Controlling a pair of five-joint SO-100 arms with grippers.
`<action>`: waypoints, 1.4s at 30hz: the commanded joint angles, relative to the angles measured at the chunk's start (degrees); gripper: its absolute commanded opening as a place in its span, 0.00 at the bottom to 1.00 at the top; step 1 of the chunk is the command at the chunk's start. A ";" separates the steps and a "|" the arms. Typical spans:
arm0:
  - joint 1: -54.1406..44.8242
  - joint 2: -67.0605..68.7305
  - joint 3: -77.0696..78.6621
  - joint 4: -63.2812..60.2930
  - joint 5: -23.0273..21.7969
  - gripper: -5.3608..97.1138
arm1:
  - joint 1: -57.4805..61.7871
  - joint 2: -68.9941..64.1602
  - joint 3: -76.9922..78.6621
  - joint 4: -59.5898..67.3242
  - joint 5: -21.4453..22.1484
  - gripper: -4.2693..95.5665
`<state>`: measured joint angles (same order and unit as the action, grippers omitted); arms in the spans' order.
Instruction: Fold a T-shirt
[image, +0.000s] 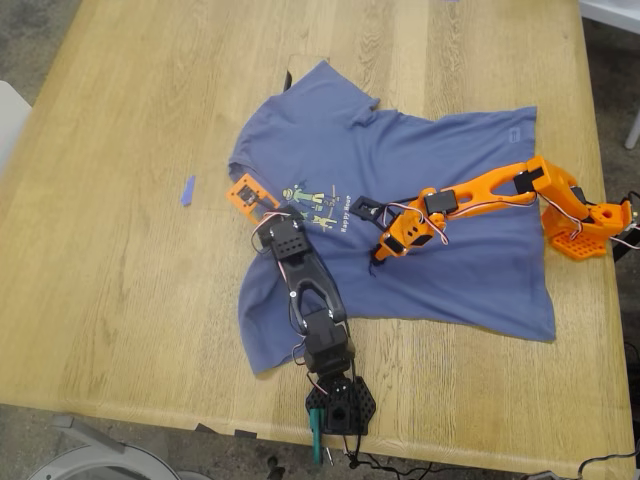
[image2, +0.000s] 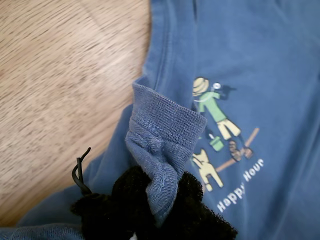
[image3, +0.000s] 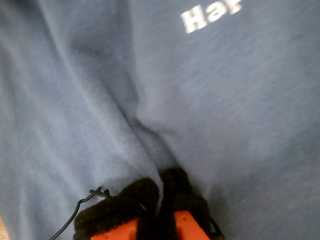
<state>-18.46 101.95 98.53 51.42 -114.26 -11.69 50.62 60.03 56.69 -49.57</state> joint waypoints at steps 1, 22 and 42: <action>3.16 8.53 -2.81 0.35 -0.09 0.05 | 4.04 1.93 -1.32 -1.23 -1.32 0.04; 18.72 2.55 -21.18 3.52 0.44 0.05 | 13.01 2.64 -16.35 0.62 -5.27 0.04; 30.06 -2.11 -23.47 2.55 0.35 0.05 | 18.02 2.99 -29.27 7.12 -7.65 0.04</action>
<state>9.05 98.53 78.22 56.16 -114.26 4.83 50.54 35.07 63.54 -56.51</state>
